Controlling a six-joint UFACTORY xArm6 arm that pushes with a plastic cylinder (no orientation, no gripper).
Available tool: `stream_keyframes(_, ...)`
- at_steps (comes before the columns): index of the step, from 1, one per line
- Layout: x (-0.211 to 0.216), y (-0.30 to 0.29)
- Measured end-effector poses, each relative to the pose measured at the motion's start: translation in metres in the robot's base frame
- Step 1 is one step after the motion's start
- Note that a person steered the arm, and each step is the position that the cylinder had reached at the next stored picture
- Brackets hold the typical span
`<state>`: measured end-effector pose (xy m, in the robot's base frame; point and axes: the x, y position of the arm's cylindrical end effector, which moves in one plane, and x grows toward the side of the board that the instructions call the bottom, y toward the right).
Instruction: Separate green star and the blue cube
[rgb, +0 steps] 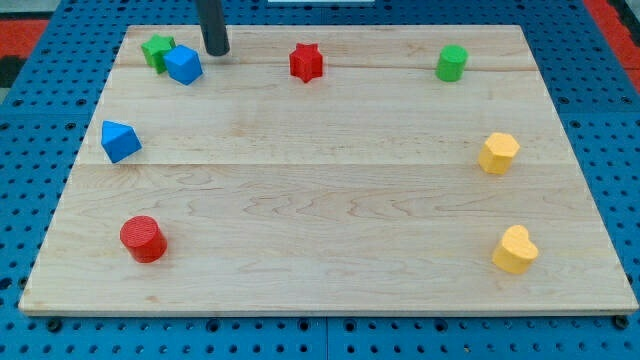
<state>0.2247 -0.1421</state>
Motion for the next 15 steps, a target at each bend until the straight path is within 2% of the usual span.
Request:
stream_keyframes(1, -0.003, -0.011)
stream_keyframes(2, -0.007, -0.061)
stream_keyframes(3, 0.031, -0.066)
stream_keyframes(4, 0.064, -0.028)
stream_keyframes(6, 0.056, -0.041)
stream_keyframes(7, 0.093, -0.037)
stream_keyframes(8, 0.041, -0.037)
stream_keyframes(9, -0.001, -0.086)
stream_keyframes(10, 0.021, -0.090)
stream_keyframes(11, 0.048, -0.027)
stream_keyframes(12, 0.059, -0.048)
stream_keyframes(13, 0.019, -0.067)
stream_keyframes(14, 0.029, -0.104)
stream_keyframes(15, 0.091, -0.106)
